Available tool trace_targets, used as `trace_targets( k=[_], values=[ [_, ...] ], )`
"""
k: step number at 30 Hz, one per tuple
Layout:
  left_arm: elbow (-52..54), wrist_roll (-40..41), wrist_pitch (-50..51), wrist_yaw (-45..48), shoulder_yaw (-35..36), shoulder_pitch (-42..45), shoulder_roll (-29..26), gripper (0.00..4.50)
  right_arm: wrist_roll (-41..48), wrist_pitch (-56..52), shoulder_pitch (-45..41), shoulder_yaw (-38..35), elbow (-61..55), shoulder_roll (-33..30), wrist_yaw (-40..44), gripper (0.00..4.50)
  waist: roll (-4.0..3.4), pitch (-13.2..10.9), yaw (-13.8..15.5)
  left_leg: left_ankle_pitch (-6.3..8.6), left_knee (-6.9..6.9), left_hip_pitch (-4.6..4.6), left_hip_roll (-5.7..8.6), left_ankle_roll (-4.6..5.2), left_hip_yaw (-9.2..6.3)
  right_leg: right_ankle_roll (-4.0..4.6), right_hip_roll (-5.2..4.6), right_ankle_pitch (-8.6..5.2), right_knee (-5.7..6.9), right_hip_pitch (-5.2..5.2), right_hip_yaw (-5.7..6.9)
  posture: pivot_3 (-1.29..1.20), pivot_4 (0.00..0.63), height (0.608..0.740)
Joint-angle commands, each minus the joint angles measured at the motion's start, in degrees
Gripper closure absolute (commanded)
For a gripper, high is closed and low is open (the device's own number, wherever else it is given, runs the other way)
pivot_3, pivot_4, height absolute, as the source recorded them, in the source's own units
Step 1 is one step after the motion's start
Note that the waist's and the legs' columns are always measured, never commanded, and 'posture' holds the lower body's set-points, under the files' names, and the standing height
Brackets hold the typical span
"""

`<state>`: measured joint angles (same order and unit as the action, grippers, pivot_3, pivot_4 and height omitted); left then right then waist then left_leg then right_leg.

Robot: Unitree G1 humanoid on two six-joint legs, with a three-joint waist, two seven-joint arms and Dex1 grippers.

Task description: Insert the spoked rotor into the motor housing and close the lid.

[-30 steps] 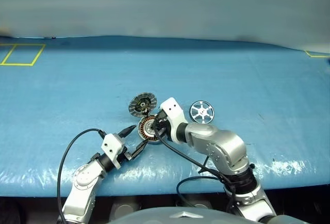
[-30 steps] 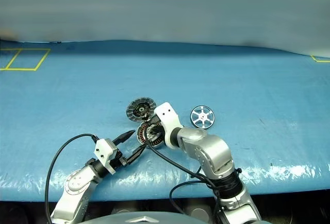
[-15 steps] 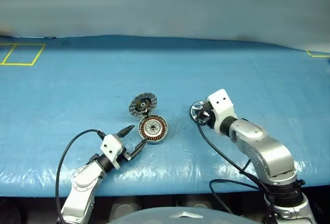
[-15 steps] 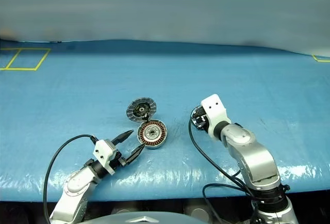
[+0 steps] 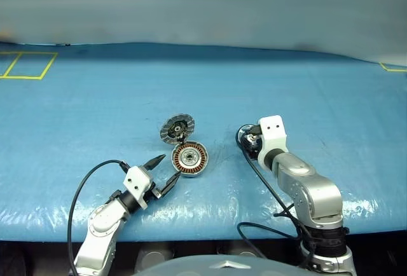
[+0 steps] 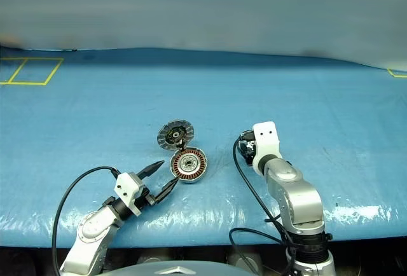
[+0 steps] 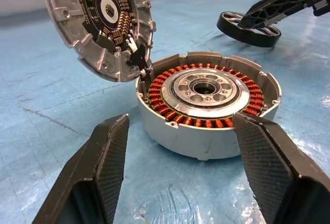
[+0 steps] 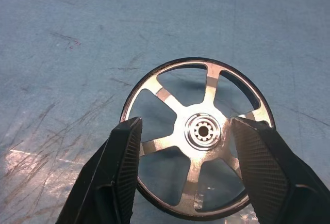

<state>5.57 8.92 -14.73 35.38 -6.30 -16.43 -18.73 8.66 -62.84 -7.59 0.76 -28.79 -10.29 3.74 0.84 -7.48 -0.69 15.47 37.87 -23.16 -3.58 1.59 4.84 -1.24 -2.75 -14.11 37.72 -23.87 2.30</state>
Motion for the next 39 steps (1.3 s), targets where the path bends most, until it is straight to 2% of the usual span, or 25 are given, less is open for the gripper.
trace_targets(
  k=[1, 11, 14, 17, 25, 30, 33, 36, 39],
  values=[
    [2.8, 0.0, 0.2, -0.1, -0.1, -0.3, -0.7, 1.11, -0.9, -0.2, 0.7, -0.8, -1.5, 1.0, -1.7, 1.62, 0.00, 0.0, 0.0, 0.00, 0.00, 0.00, 0.00, 0.00, -0.01, 0.00, 0.00, 0.00, 0.00, 0.00, 0.00, 0.00, 0.150, 0.740],
    [3.2, 0.3, 0.7, 0.1, -0.3, -0.3, -1.0, 1.11, -1.1, -3.1, 1.2, -0.4, -0.7, 1.8, -1.5, 1.62, -0.01, 0.0, 0.0, 0.00, 0.00, 0.00, 0.00, 0.00, -0.02, -0.01, 0.01, -0.01, 0.01, 0.01, 0.01, 0.00, 0.150, 0.740],
    [3.3, 0.3, 0.8, 0.2, -0.4, -0.3, -1.0, 1.11, -1.1, -3.8, 1.1, 0.2, 0.2, 1.4, -0.8, 2.20, -0.01, 0.0, 0.0, 0.00, 0.00, 0.01, 0.00, 0.00, -0.02, -0.01, 0.02, -0.01, 0.01, 0.02, 0.01, 0.00, 0.150, 0.740],
    [3.4, 0.3, 1.1, 0.3, -0.5, -0.4, -1.1, 1.11, -1.0, -4.2, 0.8, 0.5, 0.8, 1.0, -0.1, 3.10, 0.12, 0.1, -0.1, 0.00, 0.00, 0.04, -0.01, 0.00, -0.03, 0.01, 0.02, -0.02, 0.00, 0.06, 0.02, 0.00, 0.150, 0.740],
    [3.1, 0.0, 1.1, 0.1, -0.4, -0.4, -1.0, 1.11, -1.7, -1.8, -1.0, 0.9, 0.1, -2.2, 2.1, 3.13, 0.17, 0.1, -0.2, 0.00, 0.05, 0.20, -0.02, 0.00, 0.00, -0.06, -0.02, -0.20, 0.01, 0.17, 0.00, 0.00, 0.150, 0.740],
    [3.0, 0.2, 0.9, 0.1, -0.3, -0.4, -0.9, 1.11, 5.0, 0.0, -4.5, 2.6, -8.4, -8.7, 13.2, 3.17, -0.01, -0.1, -0.2, 0.00, 0.05, 0.15, 0.05, 0.01, 0.06, 0.11, -0.09, -0.08, 0.02, 0.11, -0.02, 0.00, 0.150, 0.740],
    [2.9, 0.7, 0.6, 0.2, -0.2, -0.3, -0.7, 1.11, 7.5, -2.1, -7.1, 4.8, -10.5, -10.3, 15.8, 3.17, -0.01, -0.1, -0.2, 0.01, 0.01, 0.14, 0.02, 0.02, 0.00, 0.09, -0.03, -0.07, 0.05, 0.08, 0.01, 0.00, 0.150, 0.740],
    [2.9, 1.5, 0.1, 0.7, -0.2, -0.2, -0.4, 1.11, 8.5, -3.9, -10.2, 9.0, -11.4, -10.4, 16.4, 3.17, -0.01, -0.1, -0.1, 0.01, -0.04, 0.13, -0.02, 0.01, -0.07, 0.03, 0.06, -0.03, 0.05, 0.08, 0.02, 0.00, 0.150, 0.740],
    [3.1, 2.2, -0.8, 1.2, 0.0, -0.5, -0.1, 1.11, 9.0, -6.1, -12.6, 12.4, -10.6, -7.6, 15.0, 3.17, -0.01, -0.1, -0.1, 0.01, -0.04, 0.05, -0.03, 0.01, -0.13, 0.01, 0.07, -0.03, 0.05, 0.04, 0.07, 0.00, 0.150, 0.740]
  ],
)
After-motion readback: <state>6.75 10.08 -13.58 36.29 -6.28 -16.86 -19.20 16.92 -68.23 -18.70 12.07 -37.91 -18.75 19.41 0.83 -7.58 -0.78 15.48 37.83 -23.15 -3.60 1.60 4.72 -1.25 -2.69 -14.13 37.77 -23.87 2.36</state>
